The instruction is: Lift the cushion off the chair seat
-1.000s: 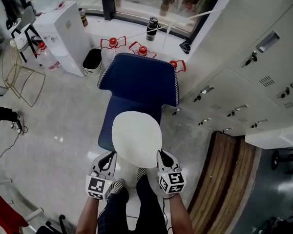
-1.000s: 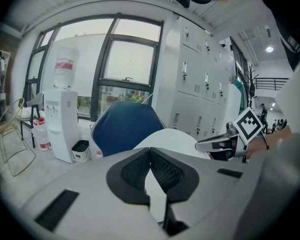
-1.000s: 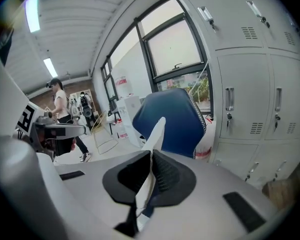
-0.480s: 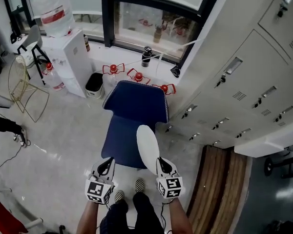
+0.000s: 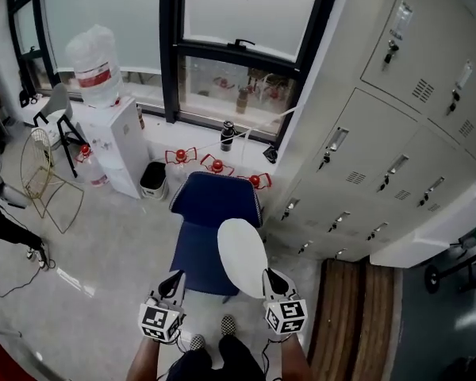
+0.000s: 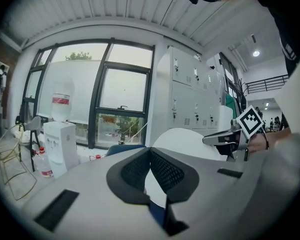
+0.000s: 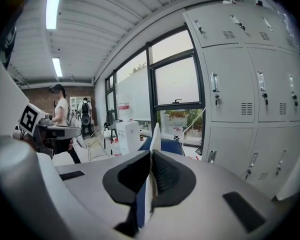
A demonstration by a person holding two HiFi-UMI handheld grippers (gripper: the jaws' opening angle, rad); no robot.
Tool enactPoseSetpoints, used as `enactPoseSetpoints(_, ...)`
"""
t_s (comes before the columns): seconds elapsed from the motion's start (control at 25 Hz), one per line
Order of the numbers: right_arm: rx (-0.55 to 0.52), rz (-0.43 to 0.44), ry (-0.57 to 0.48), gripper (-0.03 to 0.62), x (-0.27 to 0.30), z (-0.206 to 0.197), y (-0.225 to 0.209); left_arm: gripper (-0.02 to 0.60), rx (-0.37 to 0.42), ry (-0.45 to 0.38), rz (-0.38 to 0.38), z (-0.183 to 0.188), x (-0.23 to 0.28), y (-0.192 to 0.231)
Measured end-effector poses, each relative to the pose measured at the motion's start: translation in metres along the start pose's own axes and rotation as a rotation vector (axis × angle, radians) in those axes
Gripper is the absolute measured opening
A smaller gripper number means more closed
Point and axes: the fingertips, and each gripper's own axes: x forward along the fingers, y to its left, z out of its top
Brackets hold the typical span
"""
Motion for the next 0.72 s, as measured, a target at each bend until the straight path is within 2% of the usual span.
enactPoseSetpoints(0.24,0.003,0.008,-0.06,0.034,-0.037,0.039,0.018,0.017,0.051,-0.029,0.009,0.034,-0.033,0.0)
enactPoseSetpoints(0.72,-0.03,0.034,-0.136,0.034,-0.097,0.069,0.043,0.017,0.1,-0.089,0.08,0.07,-0.091,0.006)
